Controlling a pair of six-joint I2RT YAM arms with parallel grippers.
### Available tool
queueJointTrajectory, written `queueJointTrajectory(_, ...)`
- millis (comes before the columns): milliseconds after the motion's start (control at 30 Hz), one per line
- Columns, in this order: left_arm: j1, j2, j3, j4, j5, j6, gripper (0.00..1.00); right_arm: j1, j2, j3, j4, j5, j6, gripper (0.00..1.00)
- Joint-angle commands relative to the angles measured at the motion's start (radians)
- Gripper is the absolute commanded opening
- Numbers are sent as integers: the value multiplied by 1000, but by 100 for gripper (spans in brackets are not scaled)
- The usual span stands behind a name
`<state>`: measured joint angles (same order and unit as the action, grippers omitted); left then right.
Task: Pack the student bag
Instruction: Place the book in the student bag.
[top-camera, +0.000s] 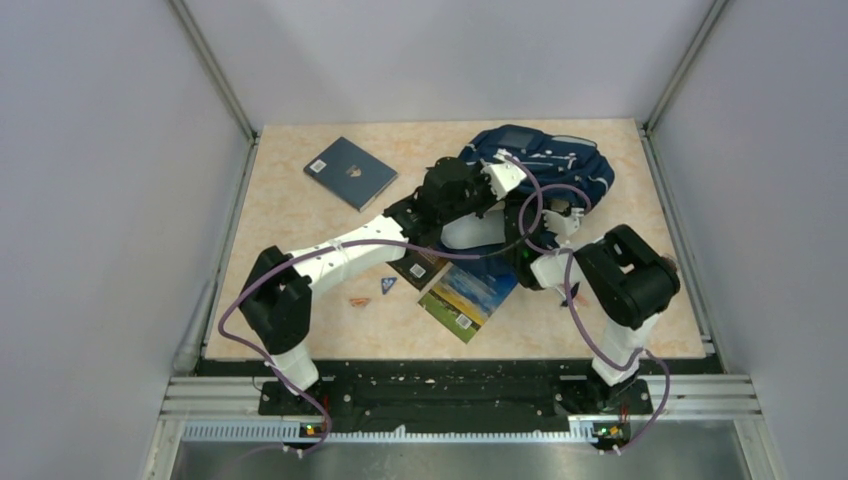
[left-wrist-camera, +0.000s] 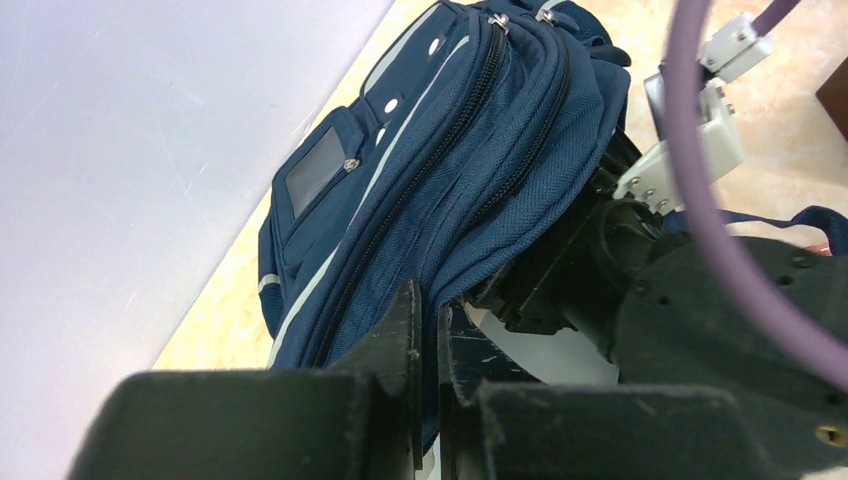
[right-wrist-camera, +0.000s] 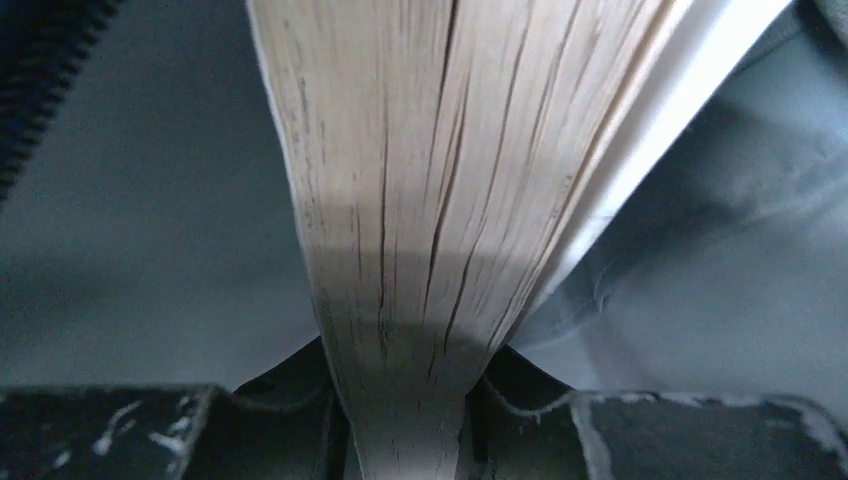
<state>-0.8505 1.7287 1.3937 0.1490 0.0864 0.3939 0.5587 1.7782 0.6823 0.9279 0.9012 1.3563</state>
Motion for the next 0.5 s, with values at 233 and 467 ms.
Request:
queueJointTrajectory(233, -1, -91, 76, 96, 4, -47, 0, -42, 101, 128, 217, 56, -214, 34)
queueJointTrajectory(467, -1, -70, 108, 55, -12, -53, 0, -42, 64, 70, 185, -2, -209, 63)
